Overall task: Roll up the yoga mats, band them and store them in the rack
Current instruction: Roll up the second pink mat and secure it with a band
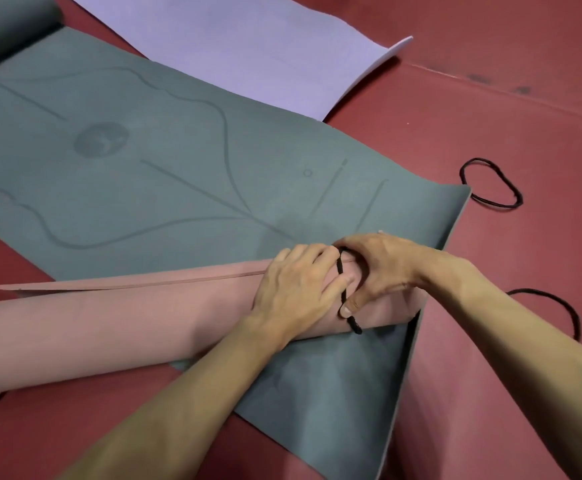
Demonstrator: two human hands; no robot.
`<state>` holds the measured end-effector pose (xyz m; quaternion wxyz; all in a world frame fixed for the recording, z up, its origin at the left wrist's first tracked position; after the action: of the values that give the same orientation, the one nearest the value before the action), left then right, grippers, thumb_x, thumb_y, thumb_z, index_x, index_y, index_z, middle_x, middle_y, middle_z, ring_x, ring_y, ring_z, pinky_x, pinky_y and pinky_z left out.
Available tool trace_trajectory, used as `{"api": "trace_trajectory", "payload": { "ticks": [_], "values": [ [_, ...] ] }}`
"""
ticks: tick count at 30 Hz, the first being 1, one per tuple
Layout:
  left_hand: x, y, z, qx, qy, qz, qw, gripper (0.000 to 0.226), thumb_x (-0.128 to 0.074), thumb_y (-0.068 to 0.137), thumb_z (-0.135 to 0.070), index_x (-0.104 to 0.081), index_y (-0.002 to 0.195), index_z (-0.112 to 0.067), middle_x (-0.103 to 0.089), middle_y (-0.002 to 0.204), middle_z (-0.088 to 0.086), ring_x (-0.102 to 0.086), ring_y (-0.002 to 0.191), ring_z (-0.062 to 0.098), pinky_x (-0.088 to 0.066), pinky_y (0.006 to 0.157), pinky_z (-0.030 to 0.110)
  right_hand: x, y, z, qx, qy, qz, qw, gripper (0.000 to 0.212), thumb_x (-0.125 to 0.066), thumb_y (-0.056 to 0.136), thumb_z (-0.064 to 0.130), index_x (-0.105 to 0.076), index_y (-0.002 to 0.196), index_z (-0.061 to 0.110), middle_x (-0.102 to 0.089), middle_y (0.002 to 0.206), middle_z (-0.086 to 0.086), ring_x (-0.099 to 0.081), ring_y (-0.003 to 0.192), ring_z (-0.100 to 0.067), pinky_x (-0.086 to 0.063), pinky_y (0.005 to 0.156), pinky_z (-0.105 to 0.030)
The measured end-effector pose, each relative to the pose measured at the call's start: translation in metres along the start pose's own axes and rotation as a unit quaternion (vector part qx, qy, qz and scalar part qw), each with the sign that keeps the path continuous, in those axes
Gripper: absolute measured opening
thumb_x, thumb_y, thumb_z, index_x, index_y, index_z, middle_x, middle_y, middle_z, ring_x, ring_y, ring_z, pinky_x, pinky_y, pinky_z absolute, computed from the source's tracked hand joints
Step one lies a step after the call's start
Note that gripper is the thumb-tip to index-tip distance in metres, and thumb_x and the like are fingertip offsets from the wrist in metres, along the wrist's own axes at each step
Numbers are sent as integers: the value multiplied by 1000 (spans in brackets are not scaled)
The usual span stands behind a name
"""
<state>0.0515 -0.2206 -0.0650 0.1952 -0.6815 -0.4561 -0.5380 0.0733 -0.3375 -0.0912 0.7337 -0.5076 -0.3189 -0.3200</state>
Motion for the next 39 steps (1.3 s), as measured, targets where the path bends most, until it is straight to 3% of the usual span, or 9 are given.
{"api": "trace_trajectory", "payload": {
  "ticks": [3,6,9,16,24,28,31,36,39],
  "values": [
    [5,-6,-4,21,4,-41,999,42,-48,95,-59,-65,103,-22,-67,102,-5,-62,97,22,-48,82,40,1,-9,-3,-2,103,34,994,128,-82,40,77,-42,154,33,-55,146,19,-50,136,-4,-29,124,-36],
    [10,-10,-12,38,6,-66,997,33,-56,90,-53,-63,97,-22,-64,95,-4,-59,91,22,-46,79,40,10,-18,-22,-39,291,48,955,78,-76,71,46,-51,144,35,-58,146,13,-51,138,-5,-36,116,-25],
    [8,-15,-18,21,2,-64,998,39,-59,89,-43,-66,122,-24,-64,103,-3,-58,94,23,-45,82,40,18,-26,-50,-92,216,-10,972,42,-68,97,36,-61,139,28,-60,146,7,-52,139,-15,-36,117,-30],
    [3,-28,-34,-29,64,-53,996,49,-52,96,-37,-60,143,-29,-64,129,-1,-55,97,27,-42,84,43,14,-61,-44,-100,49,-169,979,61,-41,86,78,-73,116,35,-77,115,6,-68,114,-27,-56,93,-46],
    [14,-59,-60,-43,27,-110,993,50,-69,88,-60,-69,103,-12,-67,109,4,-59,92,27,-47,80,44,-33,-32,7,9,111,-25,994,40,-41,108,45,-62,141,37,-62,144,17,-51,138,-7,-16,127,-31],
    [6,-66,-65,-37,-21,-69,997,55,-69,85,-46,-58,129,-15,-58,137,11,-57,121,32,-48,102,55,-24,-43,5,30,326,-78,941,30,-47,107,33,-66,129,40,-66,136,19,-56,130,0,-32,120,-28],
    [0,-72,-71,-63,-23,-19,998,62,-55,83,-28,-55,144,-21,-42,161,8,-45,142,31,-42,112,59,-2,-49,-26,-28,247,-132,960,31,-57,101,30,-68,128,40,-63,139,19,-54,133,-4,-36,112,-23],
    [8,-78,-65,-56,-72,-46,995,32,-54,86,-22,-68,111,-7,-58,149,10,-52,139,30,-47,108,51,-40,-38,-4,-46,102,32,993,44,-35,94,73,-62,126,60,-66,134,24,-59,129,-10,-47,108,-42],
    [18,-75,-44,15,-72,-82,994,38,-62,92,-47,-61,94,-9,-65,123,9,-61,118,30,-53,97,46,-44,-23,23,-20,64,33,997,44,-30,102,70,-61,131,56,-67,135,17,-59,127,-17,-47,104,-42]
  ]
}}
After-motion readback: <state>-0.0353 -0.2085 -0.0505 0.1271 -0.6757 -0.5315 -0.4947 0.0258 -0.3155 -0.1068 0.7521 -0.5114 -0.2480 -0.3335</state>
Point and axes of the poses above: each hand's wrist, its own y-axis towards the middle knuckle, its own x-axis out of the back of the hand, z = x × y, the point moved 10 cm from there along y, towards the middle knuckle
